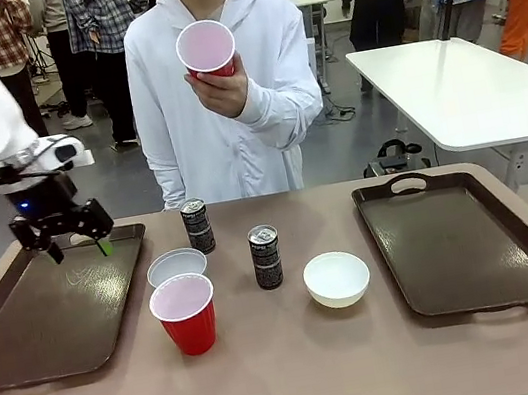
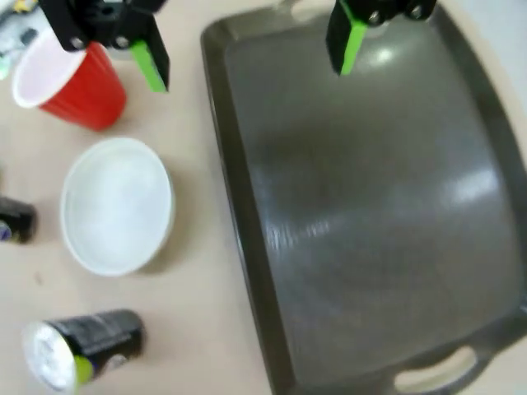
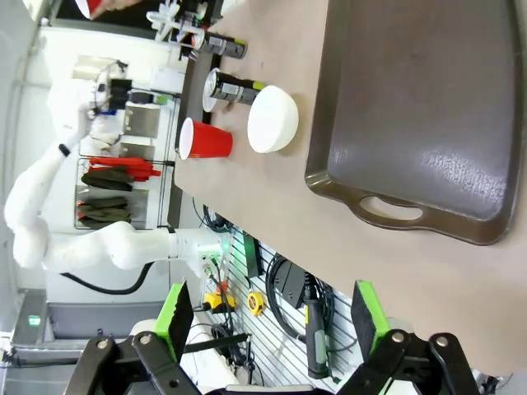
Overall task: Prepare tableware on both trays.
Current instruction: Pick up a Picnic Bowl from the table and place it on a Handle tray.
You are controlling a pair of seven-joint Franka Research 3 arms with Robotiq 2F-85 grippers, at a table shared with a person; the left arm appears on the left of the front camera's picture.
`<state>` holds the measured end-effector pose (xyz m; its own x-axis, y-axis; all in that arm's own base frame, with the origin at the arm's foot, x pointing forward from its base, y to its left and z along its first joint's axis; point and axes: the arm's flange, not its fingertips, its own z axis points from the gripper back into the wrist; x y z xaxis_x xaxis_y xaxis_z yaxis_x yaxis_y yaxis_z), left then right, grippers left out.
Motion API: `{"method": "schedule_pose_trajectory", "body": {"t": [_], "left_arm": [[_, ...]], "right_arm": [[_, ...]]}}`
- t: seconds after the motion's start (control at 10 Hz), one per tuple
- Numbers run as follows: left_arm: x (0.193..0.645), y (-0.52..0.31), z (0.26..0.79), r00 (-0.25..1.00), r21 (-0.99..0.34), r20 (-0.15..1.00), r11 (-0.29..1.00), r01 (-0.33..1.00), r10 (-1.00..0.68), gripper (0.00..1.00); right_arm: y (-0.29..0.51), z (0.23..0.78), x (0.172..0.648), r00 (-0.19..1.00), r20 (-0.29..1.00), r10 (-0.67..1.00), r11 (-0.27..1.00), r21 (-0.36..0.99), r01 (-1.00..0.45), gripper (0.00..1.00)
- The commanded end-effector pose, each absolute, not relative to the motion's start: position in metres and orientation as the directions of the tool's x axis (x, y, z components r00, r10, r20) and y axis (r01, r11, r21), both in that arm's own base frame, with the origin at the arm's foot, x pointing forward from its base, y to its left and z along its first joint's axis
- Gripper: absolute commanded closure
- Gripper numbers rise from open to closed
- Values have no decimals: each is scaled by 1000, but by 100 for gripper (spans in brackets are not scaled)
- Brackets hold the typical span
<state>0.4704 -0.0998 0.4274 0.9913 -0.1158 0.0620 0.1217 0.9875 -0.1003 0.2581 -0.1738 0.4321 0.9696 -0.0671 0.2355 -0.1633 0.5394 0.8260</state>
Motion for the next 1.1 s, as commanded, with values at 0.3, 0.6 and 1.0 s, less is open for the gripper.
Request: {"method": "schedule_pose_trajectory", "body": {"t": [0.3,0.6,1.0], "left_arm": [[490,-132,412,967,-49,198,984,172,-159,0],[506,-125,412,984,-85,112,985,149,-139,0],[508,-157,383,964,-41,142,972,231,-223,0]], "right_arm": [[-175,431,258,968,241,-68,530,831,-170,0],[-175,431,258,968,241,-68,530,831,-170,0],[-175,431,258,968,241,-68,530,831,-170,0]]}}
